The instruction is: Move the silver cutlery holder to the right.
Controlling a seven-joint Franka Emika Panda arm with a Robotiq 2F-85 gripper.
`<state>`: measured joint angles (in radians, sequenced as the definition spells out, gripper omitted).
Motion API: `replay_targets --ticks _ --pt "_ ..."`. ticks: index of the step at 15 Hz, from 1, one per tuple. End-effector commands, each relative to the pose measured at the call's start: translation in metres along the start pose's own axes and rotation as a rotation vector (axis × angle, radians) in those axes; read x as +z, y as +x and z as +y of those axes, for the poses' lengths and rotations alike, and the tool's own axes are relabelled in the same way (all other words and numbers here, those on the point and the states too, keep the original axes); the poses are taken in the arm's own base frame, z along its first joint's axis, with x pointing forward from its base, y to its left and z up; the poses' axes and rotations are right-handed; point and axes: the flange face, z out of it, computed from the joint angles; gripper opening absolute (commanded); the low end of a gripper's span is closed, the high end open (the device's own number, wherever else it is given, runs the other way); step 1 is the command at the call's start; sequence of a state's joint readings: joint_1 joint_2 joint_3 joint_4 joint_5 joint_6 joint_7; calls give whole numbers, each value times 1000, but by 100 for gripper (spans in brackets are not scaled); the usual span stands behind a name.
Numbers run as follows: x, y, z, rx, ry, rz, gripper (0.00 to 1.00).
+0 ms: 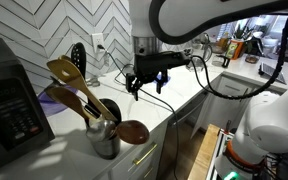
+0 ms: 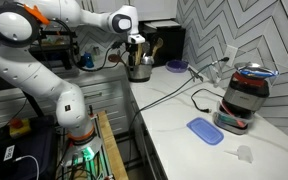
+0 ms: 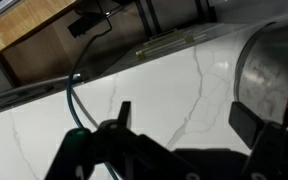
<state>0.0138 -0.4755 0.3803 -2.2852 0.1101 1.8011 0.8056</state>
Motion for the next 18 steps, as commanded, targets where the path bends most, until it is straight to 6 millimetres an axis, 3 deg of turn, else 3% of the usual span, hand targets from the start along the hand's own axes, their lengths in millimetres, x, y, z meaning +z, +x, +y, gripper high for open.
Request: replay_targets --ticks 1,3,10,11,12,13,18 --pt "-1 4 -2 128 57 -37 100" --pt "-4 5 -4 151 106 -46 100" --pt "3 2 -18 -121 101 38 100" --pt "1 5 -20 -100 117 42 100" --pt "1 14 -20 28 108 33 100" --pt "-2 5 -20 -51 109 29 100" --pt "-2 17 -34 -50 203 76 100"
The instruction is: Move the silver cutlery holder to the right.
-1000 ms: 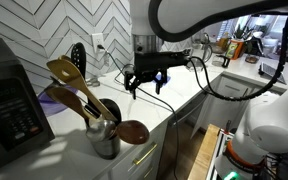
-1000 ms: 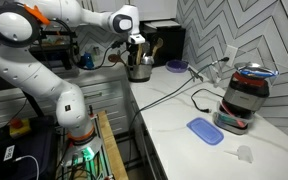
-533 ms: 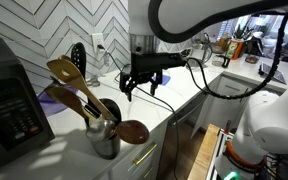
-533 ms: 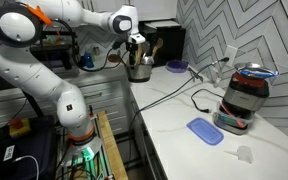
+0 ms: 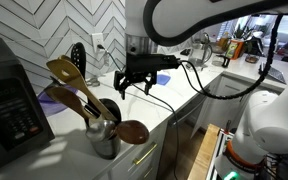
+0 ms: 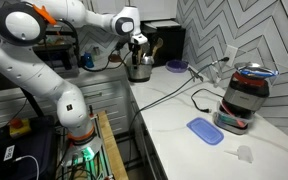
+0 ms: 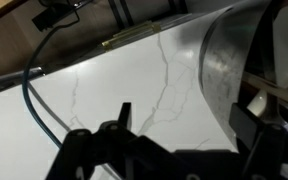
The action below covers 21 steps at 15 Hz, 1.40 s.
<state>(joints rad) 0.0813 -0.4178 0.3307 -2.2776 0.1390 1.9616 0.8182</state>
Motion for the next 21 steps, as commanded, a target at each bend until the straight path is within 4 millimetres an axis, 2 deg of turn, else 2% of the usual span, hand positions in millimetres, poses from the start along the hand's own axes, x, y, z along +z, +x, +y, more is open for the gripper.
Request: replay_targets --ticks 1,4,6,8,9,21 --pt "-1 7 -17 -81 96 79 100" --pt "5 19 -31 -151 144 99 100" --pt "13 24 -35 -189 151 39 100" --pt "14 23 -30 -193 125 -40 100" --pt "15 22 -30 -174 125 32 100" --pt "17 24 -32 -157 100 -15 100"
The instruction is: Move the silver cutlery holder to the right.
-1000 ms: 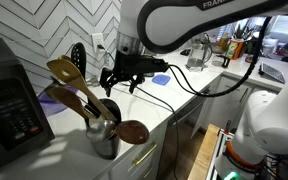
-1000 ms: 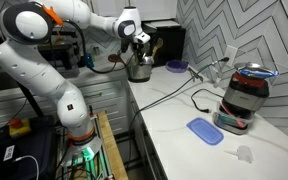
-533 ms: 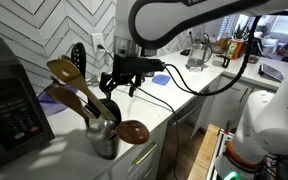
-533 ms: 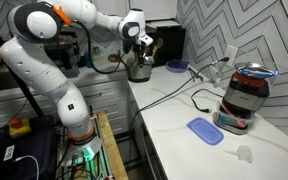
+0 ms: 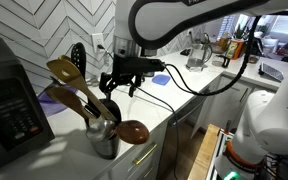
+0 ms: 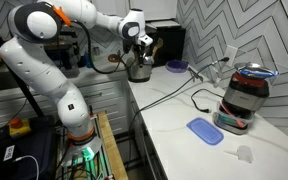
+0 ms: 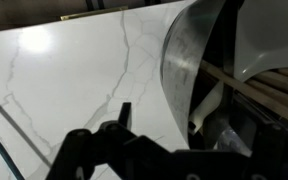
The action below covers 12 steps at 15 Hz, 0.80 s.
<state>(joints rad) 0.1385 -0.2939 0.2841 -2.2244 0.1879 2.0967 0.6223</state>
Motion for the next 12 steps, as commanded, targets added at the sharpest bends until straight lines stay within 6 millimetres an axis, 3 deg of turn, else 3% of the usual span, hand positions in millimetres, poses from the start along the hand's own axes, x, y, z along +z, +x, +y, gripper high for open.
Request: replay_targets --ticks 1,8,10,12 --pt "4 -1 -1 39 -23 -7 100" --pt "30 -14 -3 72 -93 -28 100" --pt "39 -15 1 79 -118 -35 91" --pt "48 -15 5 88 -130 -46 74"
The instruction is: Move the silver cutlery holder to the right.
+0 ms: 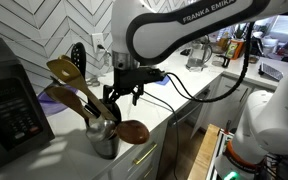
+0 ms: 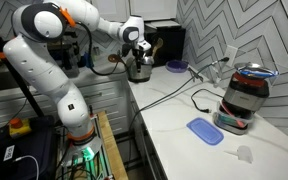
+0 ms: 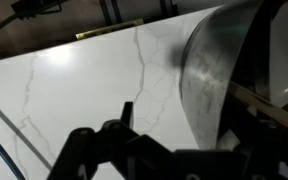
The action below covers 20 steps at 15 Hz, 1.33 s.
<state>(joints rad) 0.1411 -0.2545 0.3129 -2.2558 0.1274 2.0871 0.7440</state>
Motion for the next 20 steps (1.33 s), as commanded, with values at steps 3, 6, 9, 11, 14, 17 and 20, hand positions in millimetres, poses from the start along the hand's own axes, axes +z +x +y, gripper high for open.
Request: replay_targets --ticks 3,6,9,11,14,17,20 --pt "27 -7 2 15 -32 -36 60" --pt "37 -12 -10 10 -10 -43 64" --pt "39 -12 -15 5 -14 -40 33" --pt "36 -10 -14 12 -15 -26 23" --pt "30 -7 -14 26 -11 -6 1" --pt "28 -4 -15 31 -11 -8 0" --pt "18 0 -16 27 4 -1 1"
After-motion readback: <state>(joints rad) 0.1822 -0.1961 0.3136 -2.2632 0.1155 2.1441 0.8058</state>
